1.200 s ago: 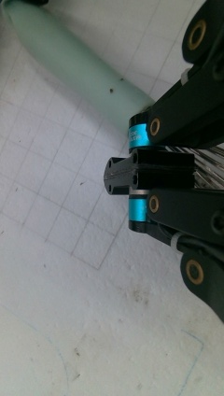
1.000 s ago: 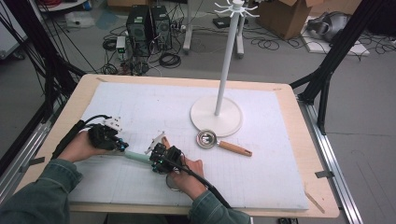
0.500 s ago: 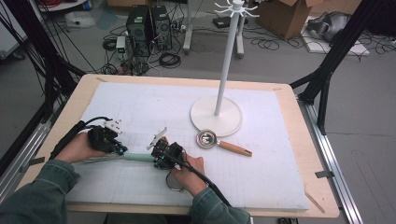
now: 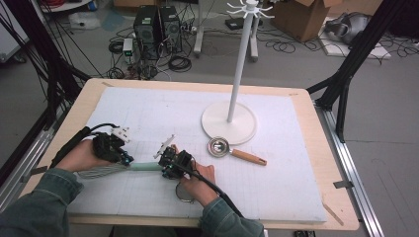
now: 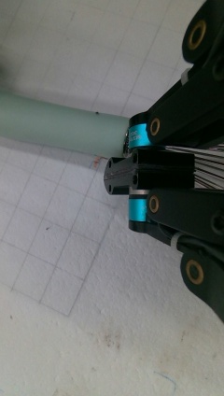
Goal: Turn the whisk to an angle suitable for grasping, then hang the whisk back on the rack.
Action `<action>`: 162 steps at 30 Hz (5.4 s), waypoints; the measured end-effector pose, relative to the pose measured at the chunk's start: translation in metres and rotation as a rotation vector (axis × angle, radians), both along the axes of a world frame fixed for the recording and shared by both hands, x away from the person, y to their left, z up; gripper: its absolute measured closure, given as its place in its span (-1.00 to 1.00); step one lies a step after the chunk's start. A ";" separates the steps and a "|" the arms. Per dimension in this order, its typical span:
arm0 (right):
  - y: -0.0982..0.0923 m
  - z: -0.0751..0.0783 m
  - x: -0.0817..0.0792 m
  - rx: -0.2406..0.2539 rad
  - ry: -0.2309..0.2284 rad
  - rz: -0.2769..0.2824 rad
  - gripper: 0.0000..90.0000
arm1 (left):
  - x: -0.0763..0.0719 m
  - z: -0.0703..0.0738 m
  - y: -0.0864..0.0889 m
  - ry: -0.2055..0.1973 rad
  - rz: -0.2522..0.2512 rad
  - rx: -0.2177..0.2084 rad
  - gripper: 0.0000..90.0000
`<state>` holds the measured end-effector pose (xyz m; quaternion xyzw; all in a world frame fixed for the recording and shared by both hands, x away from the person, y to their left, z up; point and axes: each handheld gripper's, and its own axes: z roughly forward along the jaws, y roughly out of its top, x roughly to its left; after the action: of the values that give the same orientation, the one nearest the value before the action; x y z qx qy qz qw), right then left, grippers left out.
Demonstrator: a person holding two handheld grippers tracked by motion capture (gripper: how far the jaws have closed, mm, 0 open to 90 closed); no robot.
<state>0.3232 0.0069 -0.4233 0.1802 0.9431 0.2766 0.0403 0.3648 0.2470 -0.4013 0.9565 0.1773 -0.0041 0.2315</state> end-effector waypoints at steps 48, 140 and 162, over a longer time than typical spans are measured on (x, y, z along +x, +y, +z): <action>-0.091 0.039 0.009 0.298 -0.024 -0.090 -0.07 | -0.011 0.030 0.016 -0.116 0.064 -0.143 0.54; -0.271 0.038 -0.023 0.472 -0.138 -0.384 -0.43 | -0.016 -0.008 -0.035 -0.024 -0.033 0.043 0.40; -0.268 0.032 -0.025 0.480 -0.133 -0.364 -0.37 | -0.018 -0.009 -0.041 -0.055 -0.044 0.101 0.53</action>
<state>0.2981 -0.2607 -0.3909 0.3321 0.7982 0.4910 0.1073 0.3472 0.2059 -0.4105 0.9704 0.1497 0.0261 0.1875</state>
